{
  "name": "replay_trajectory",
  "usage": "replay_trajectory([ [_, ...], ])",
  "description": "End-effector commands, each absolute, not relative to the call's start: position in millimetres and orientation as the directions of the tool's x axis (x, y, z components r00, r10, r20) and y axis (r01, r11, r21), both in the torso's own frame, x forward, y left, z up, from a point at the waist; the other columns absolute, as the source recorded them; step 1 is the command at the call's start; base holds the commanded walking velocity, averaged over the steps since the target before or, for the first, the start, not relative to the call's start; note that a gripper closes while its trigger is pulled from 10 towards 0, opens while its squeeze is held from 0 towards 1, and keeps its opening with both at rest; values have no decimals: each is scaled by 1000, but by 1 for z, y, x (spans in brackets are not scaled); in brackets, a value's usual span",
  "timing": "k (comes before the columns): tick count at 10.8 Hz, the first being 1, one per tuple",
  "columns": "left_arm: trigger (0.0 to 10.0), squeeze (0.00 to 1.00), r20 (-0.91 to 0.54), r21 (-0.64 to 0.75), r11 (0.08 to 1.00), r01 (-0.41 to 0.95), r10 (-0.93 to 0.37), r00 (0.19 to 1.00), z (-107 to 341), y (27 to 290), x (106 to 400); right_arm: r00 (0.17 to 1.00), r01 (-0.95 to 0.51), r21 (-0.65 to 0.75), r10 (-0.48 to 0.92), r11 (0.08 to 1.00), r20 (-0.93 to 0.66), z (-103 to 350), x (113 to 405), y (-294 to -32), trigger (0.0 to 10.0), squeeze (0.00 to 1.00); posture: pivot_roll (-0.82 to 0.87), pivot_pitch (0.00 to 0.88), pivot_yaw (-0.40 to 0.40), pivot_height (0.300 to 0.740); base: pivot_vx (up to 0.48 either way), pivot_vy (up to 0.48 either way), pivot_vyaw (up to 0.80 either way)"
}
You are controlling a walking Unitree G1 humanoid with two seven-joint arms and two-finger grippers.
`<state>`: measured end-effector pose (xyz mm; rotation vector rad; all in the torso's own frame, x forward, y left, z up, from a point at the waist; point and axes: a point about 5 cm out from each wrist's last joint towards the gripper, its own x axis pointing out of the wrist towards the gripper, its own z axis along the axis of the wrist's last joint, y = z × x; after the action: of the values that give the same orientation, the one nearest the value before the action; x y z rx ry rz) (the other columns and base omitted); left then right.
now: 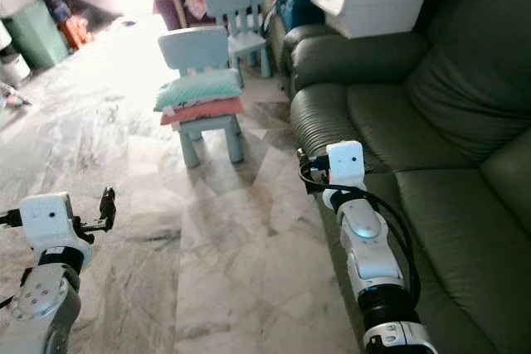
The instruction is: Move the pillow to the sofa
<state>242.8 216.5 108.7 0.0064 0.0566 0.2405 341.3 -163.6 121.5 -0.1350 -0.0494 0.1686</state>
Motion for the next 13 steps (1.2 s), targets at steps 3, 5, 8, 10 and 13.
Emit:
replay_trajectory([
  [3, 10000, 0, -83, -13, 951, -310, 308, 948, 107, 227, 242, 974, -201, -154, 214, 967, 69, 131, 344, -156, 10000, 0, -148, 32, 83, 740, 0, 480, 0],
  [5, 10000, 0, -87, -16, 949, -314, 311, 946, 106, 227, 242, 973, -209, -154, 221, 966, 66, 131, 343, -154, 10000, 0, -148, 33, 79, 740, 0, 480, 0],
  [8, 10000, 0, -95, 1, 952, -306, 305, 948, 105, 223, 242, 973, -212, -155, 224, 965, 64, 131, 344, -155, 10000, 0, -149, 36, 81, 740, 0, 332, 0],
  [10, 10000, 0, -56, 35, 958, -285, 286, 956, 110, 223, 245, 974, -205, -154, 217, 966, 63, 130, 342, -156, 10000, 0, -154, 37, 89, 740, 0, 157, 0],
  [13, 10000, 0, -43, -6, 937, -350, 349, 936, 112, 233, 241, 974, -204, -154, 216, 967, 62, 130, 342, -157, 10000, 0, -159, 38, 88, 740, 305, 0, 0],
])
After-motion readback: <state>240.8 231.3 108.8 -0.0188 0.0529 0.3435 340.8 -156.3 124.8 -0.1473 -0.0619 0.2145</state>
